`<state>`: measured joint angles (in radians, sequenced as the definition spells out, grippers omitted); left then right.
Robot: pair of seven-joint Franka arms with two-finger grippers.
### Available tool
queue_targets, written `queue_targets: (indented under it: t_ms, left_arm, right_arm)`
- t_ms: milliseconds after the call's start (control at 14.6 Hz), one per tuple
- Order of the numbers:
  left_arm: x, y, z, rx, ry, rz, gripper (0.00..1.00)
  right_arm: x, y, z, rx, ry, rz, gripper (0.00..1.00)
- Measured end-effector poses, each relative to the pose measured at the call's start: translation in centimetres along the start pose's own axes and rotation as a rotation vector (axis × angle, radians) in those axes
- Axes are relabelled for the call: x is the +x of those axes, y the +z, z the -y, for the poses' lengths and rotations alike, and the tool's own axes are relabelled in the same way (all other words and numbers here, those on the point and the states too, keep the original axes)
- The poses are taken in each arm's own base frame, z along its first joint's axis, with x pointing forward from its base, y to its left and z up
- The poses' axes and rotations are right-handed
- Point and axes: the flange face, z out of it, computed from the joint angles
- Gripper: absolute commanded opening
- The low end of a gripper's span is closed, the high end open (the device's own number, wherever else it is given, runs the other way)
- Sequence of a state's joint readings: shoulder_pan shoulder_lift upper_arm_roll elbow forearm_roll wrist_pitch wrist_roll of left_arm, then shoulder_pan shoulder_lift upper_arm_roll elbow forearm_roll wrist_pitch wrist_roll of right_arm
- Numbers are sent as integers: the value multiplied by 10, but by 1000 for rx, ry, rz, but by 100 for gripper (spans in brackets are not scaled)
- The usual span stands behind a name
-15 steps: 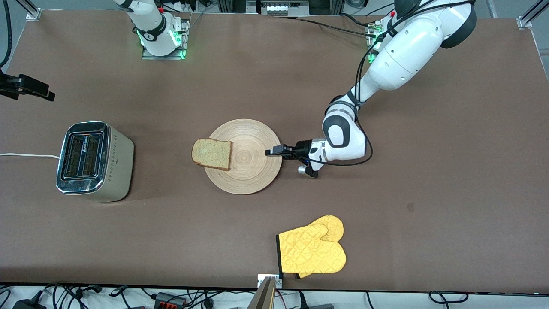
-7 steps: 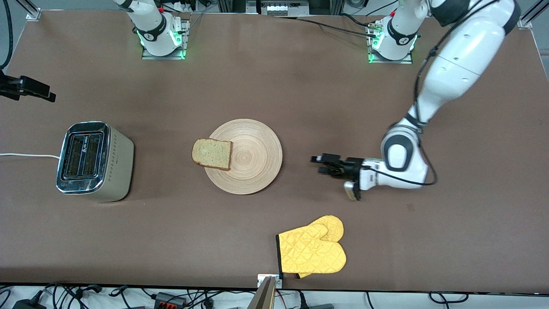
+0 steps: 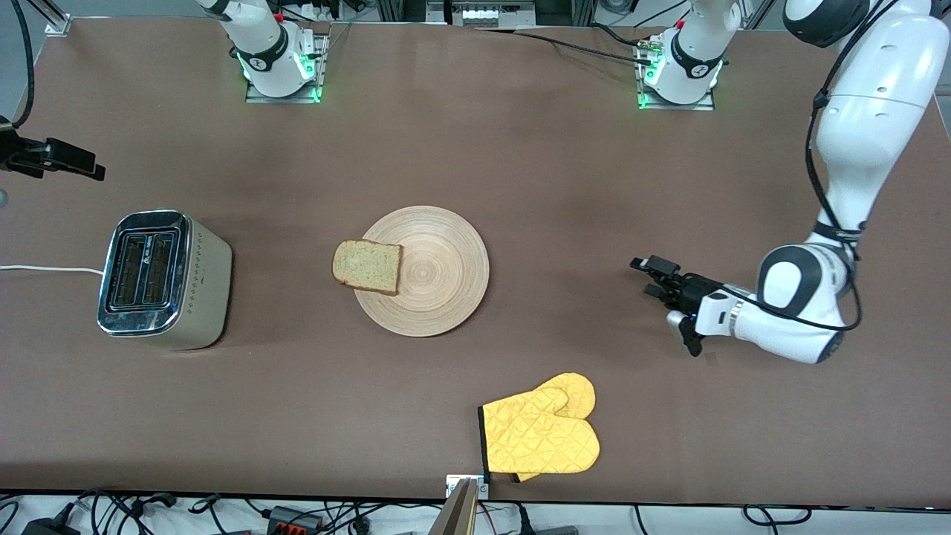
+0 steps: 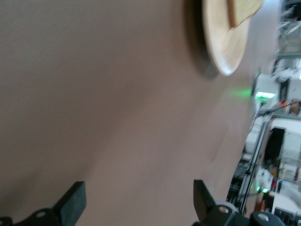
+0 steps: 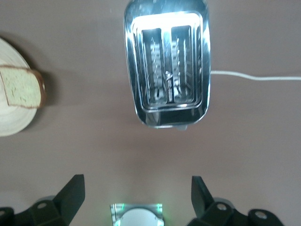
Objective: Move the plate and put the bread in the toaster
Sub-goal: 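Release the plate and withdraw the left gripper while the right gripper reaches out, then move the right gripper to the bread slice on the plate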
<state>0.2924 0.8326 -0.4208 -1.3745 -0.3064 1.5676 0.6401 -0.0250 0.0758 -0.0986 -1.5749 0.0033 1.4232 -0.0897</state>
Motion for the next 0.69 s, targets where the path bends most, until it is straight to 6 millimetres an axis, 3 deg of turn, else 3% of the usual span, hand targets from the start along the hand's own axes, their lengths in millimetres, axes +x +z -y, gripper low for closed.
queue_targets:
  t_ms: [137,275,480,686]
  left_arm:
    - [-9,-37,-20,119,-50,81,100]
    - [-14,-71,-53,284,-101,129,100]
    - [-20,-112,-122,518,-170,148,100]
    - [-29,-146,-187,702,-205,111,100]
  right_arm:
    - [6,24,3,19,-2,94,100]
    - [27,59,16,129,-11,161,100]
    - [59,101,36,290,1,198,100]
    - [68,121,46,299,10,176,100]
